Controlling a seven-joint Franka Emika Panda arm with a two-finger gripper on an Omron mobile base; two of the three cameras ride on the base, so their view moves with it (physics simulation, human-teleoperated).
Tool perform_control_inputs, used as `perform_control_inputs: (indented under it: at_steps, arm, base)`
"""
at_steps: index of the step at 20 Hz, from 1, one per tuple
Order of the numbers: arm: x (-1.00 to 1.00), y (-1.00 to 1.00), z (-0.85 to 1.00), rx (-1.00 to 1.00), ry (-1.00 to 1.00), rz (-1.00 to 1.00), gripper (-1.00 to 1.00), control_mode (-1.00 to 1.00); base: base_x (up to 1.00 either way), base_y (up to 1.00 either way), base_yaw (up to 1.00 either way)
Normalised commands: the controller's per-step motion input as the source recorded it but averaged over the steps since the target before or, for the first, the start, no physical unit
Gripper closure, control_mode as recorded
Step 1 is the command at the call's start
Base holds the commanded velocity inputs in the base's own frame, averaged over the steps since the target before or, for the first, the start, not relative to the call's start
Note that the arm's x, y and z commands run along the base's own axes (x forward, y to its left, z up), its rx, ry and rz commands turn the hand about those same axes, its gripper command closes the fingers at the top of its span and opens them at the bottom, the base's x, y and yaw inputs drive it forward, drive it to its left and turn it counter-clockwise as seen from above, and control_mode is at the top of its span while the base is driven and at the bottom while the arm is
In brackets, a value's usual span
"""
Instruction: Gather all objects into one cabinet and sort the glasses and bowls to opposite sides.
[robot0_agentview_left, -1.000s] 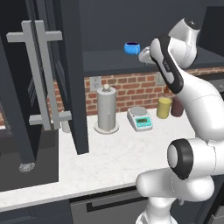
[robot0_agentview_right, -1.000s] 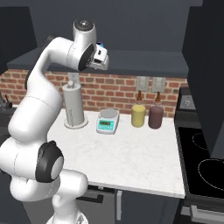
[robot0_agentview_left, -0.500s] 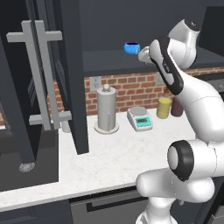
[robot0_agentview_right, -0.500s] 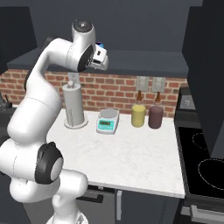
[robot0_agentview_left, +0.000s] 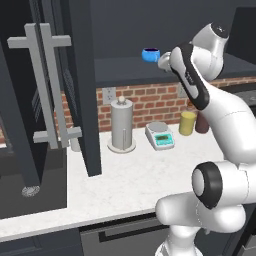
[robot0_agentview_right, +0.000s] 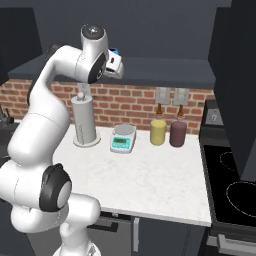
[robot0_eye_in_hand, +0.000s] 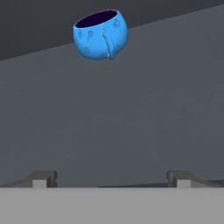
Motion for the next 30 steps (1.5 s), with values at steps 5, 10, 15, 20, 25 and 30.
perform_control_inputs:
  at_steps: [5,10,15,20,25,30]
  arm:
    - [0.30,0.00,0.08,0.00,0.00,0.00,-1.00,-1.00]
    - [0.34,0.00,0.03,0.00,0.00,0.00,-1.00,-1.00]
    - [0.41,-0.01,0.00,0.00,0.00,0.00,-1.00,-1.00]
    - [0.41,-0.13,0.00,0.00,0.00,0.03,-1.00,-1.00]
    - [0.24,-0.29,0.00,0.00,0.00,0.12,-1.00,-1.00]
    - [0.27,-0.19,0.00,0.00,0.00,0.16,-1.00,-1.00]
  base:
    - [0.00,0.00,0.00]
    - [0.00,0.00,0.00]
    - [0.00,0.00,0.00]
    - [0.00,0.00,0.00]
    - [0.00,0.00,0.00]
    - [0.00,0.00,0.00]
